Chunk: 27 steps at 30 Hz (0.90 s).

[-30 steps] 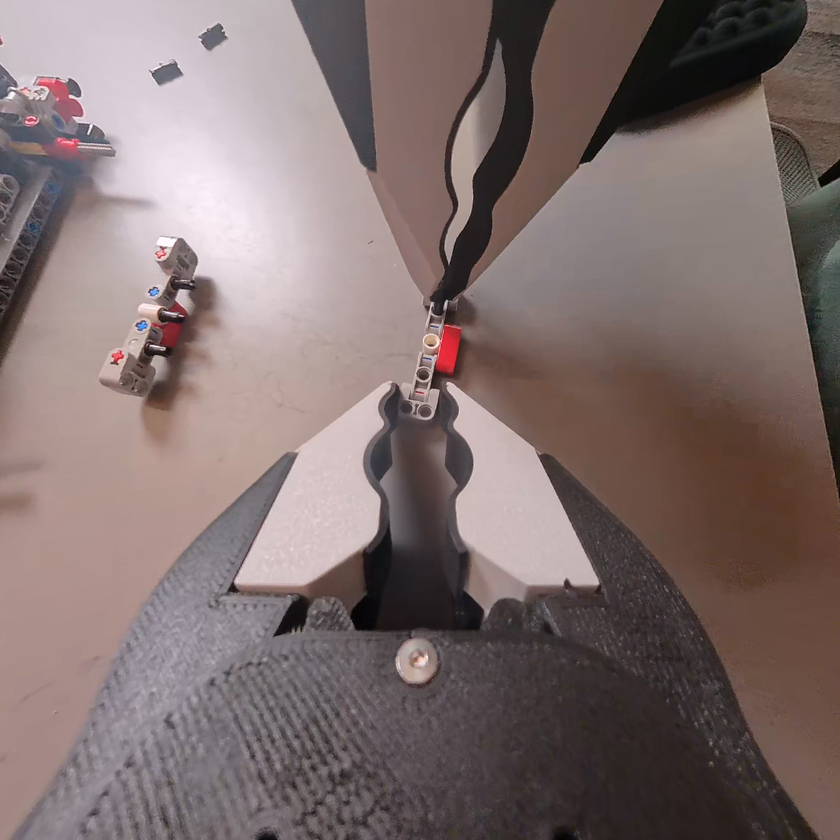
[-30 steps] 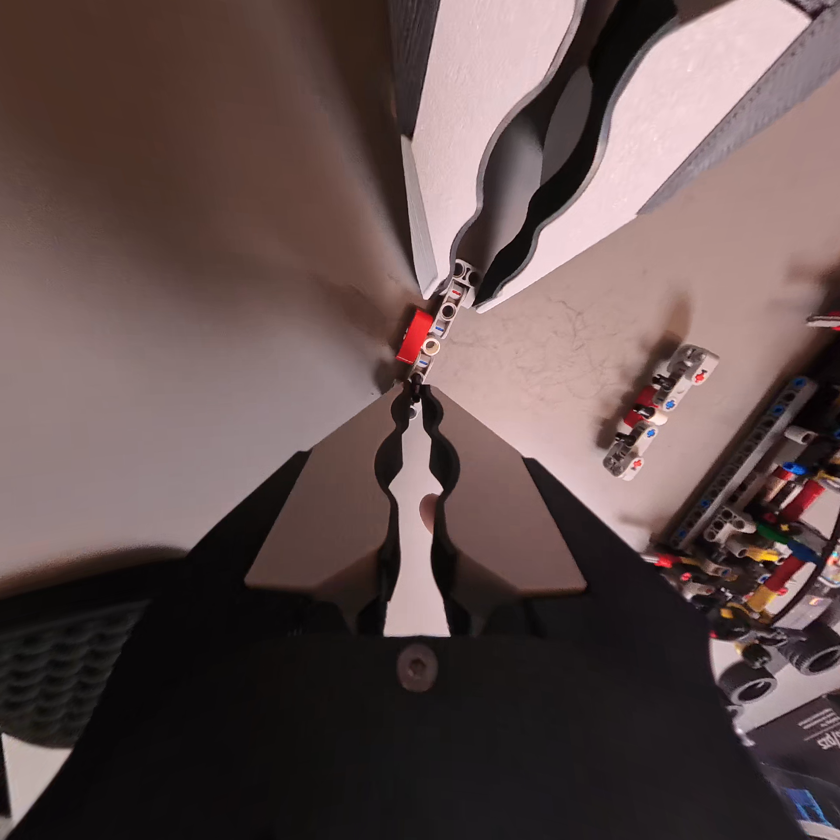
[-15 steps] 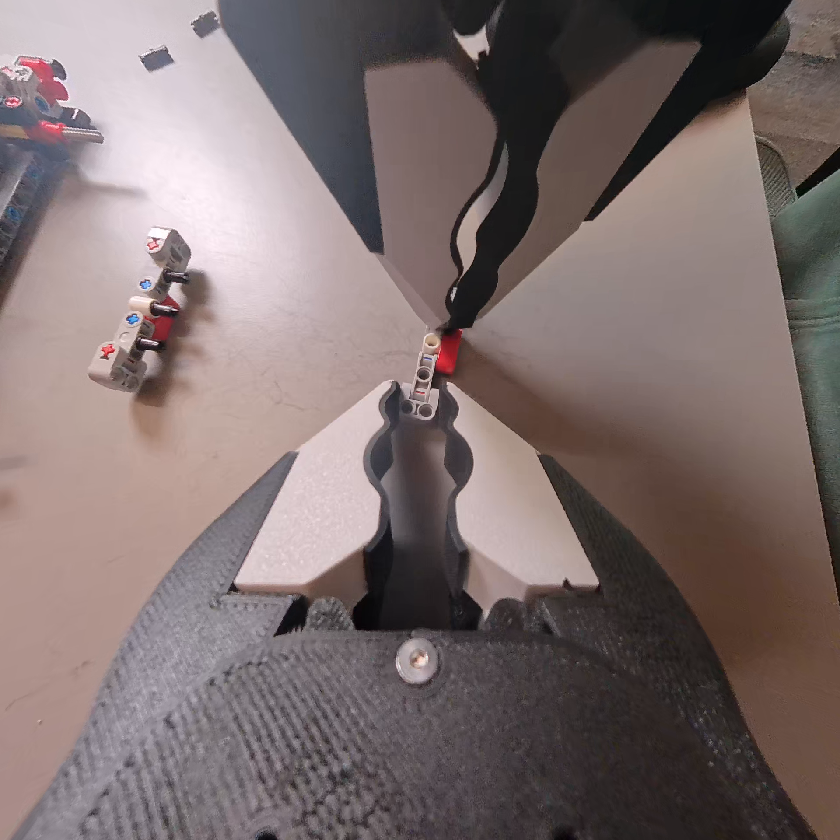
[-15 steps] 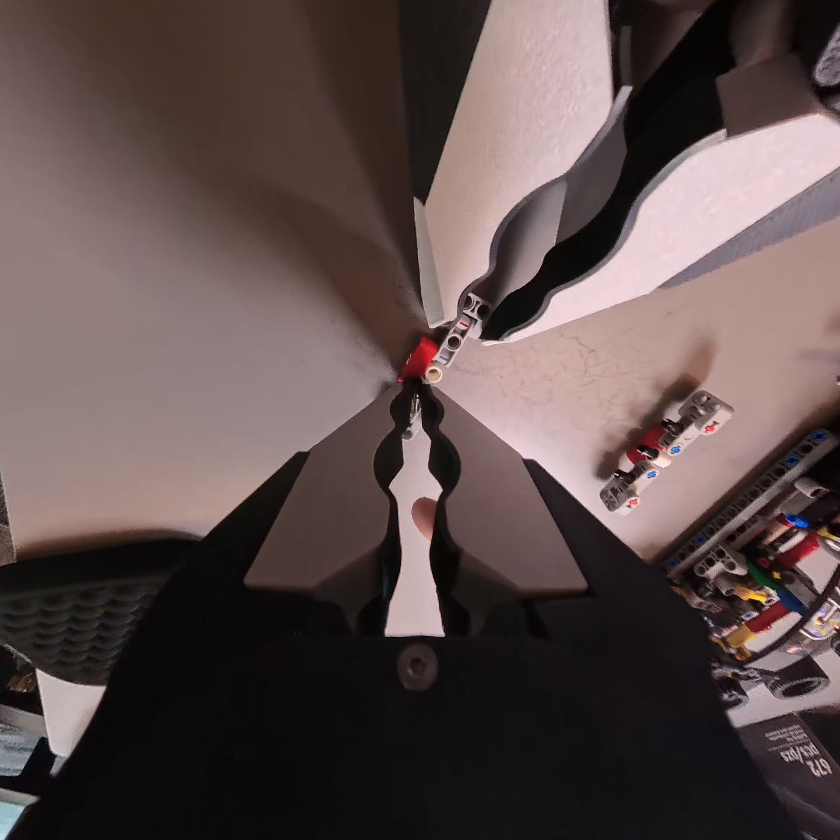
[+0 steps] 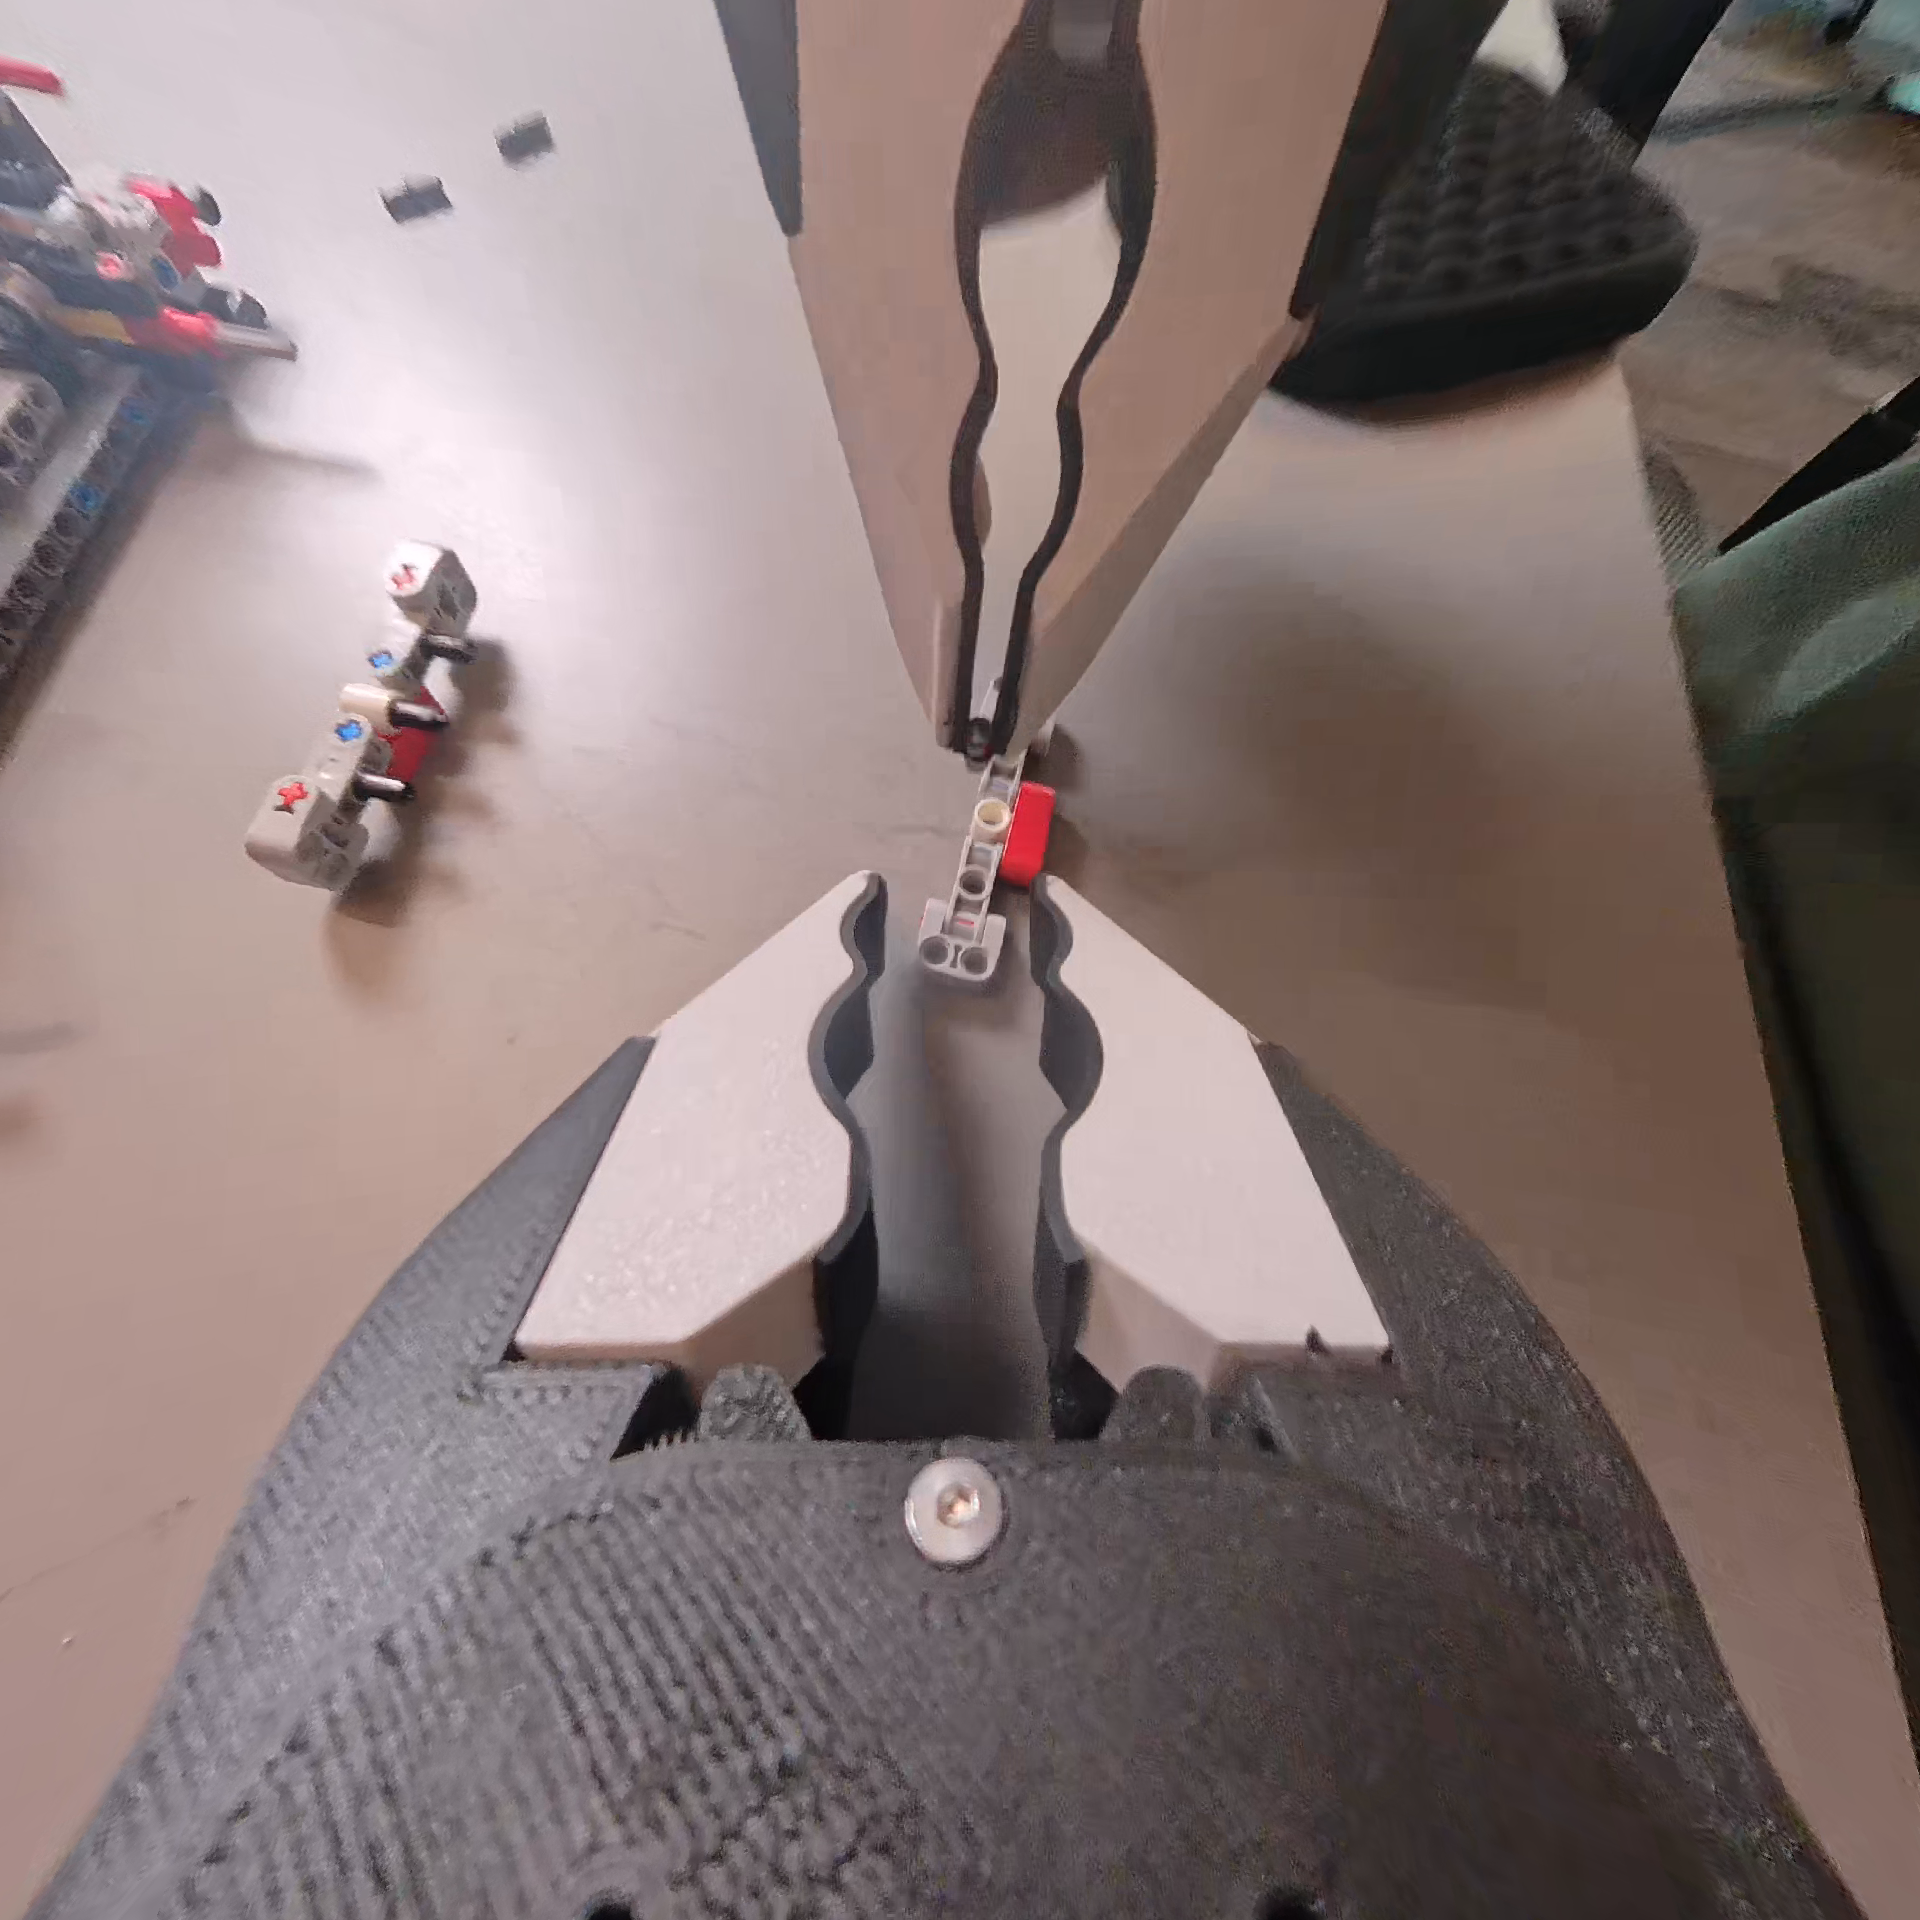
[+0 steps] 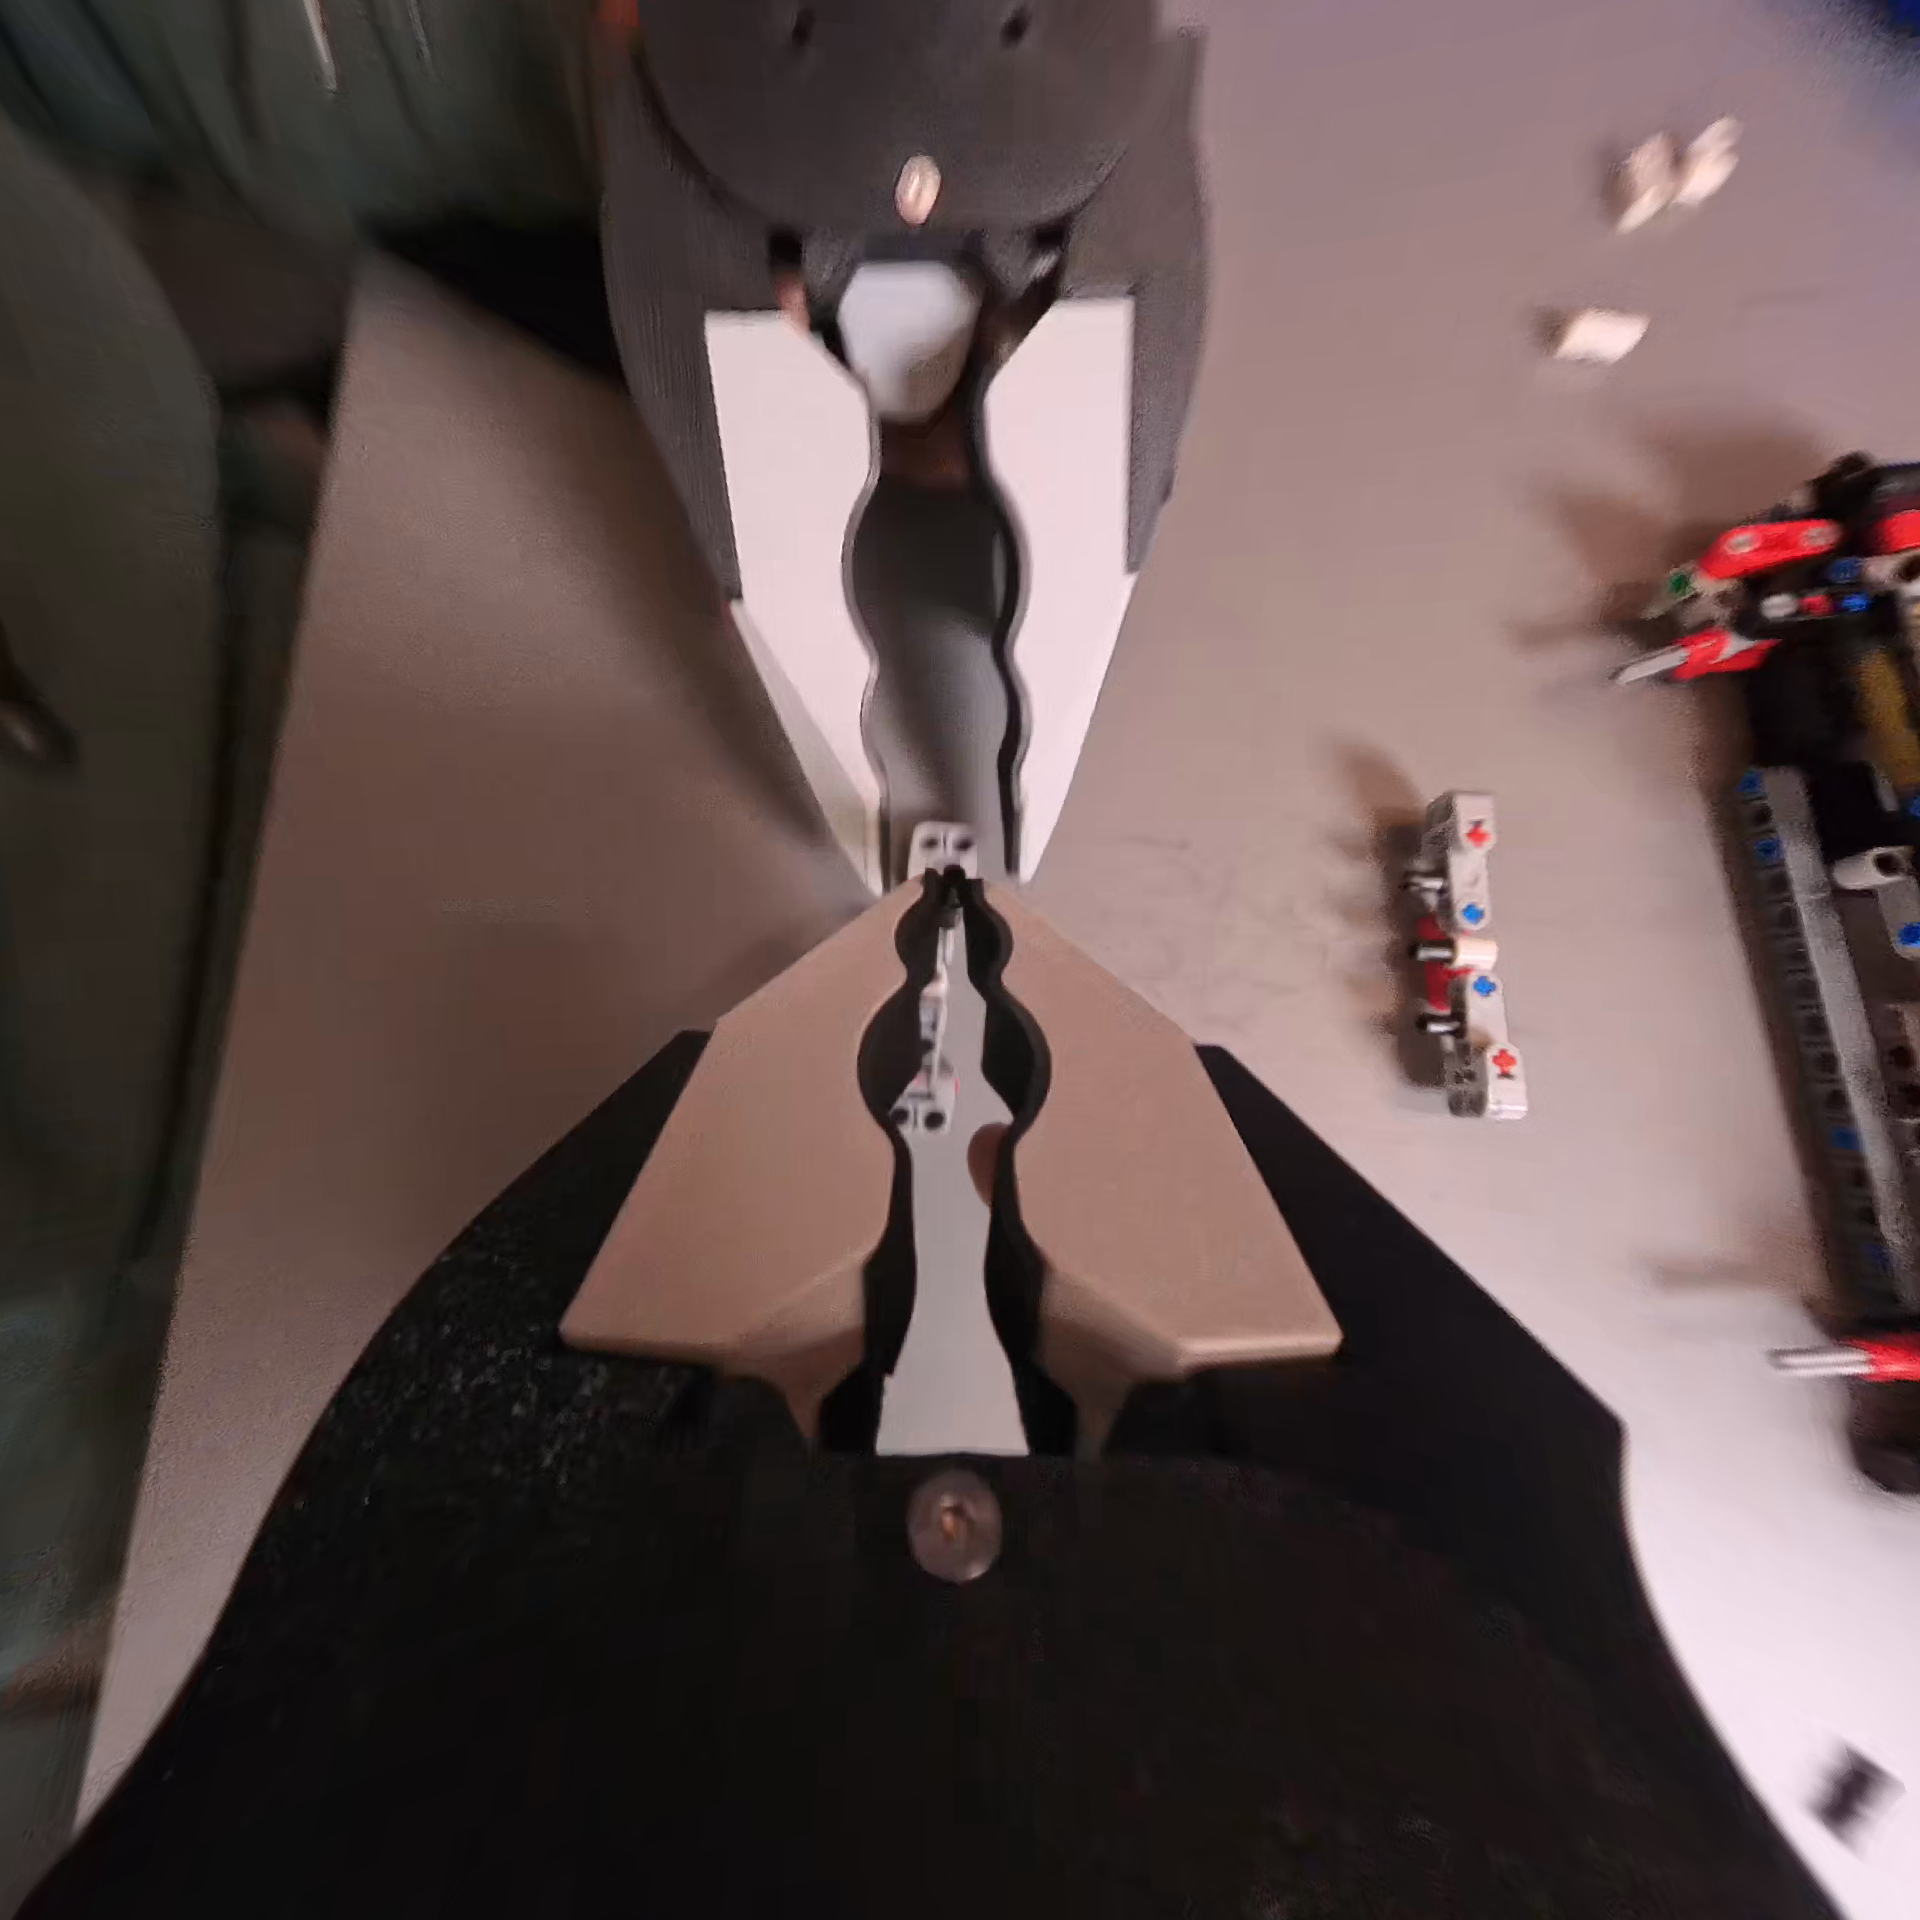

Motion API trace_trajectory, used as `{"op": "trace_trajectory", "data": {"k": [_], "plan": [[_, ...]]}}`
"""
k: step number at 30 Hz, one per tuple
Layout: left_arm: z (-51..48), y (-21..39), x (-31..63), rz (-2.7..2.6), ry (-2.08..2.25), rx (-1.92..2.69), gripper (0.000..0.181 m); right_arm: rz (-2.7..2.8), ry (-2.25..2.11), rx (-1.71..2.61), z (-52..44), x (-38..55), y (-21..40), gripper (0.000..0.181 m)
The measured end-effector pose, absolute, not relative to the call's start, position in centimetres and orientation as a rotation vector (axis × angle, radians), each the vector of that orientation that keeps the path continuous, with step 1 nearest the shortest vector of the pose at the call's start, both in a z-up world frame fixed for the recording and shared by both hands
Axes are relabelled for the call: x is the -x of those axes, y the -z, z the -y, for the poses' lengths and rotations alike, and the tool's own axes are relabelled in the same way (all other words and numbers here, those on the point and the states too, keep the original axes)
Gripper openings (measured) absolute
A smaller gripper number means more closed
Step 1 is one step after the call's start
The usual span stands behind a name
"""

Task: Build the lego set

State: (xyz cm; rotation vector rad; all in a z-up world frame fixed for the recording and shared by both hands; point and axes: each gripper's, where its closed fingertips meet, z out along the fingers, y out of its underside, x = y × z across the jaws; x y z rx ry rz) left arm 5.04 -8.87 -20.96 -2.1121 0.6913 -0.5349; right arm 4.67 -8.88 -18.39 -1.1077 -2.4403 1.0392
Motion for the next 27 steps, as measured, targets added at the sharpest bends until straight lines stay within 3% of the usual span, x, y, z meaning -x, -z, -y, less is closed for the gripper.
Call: {"op": "trace_trajectory", "data": {"k": [5, 9, 18, 27], "plan": [[8.4, 15.8, -5.3, -0.543, 0.705, 1.857, 0.024, 1.899, -1.587, 1.232, 9.4, -3.3, 13.9, 0.003], [8.2, 14.4, -5.0, -0.538, 0.616, 1.771, 0.013, 1.693, -1.758, 1.246, 9.5, -3.3, 12.3, 0.003], [8.3, 14.9, -5.3, -0.615, 0.51, 1.784, 0.002, 1.794, -1.651, 1.205, 9.2, -4.0, 13.8, 0.003], [9.1, 17.1, -6.4, -0.778, 0.471, 1.882, 0.002, 2.293, -1.085, 0.803, 10.2, -5.3, 16.2, 0.005]]}}
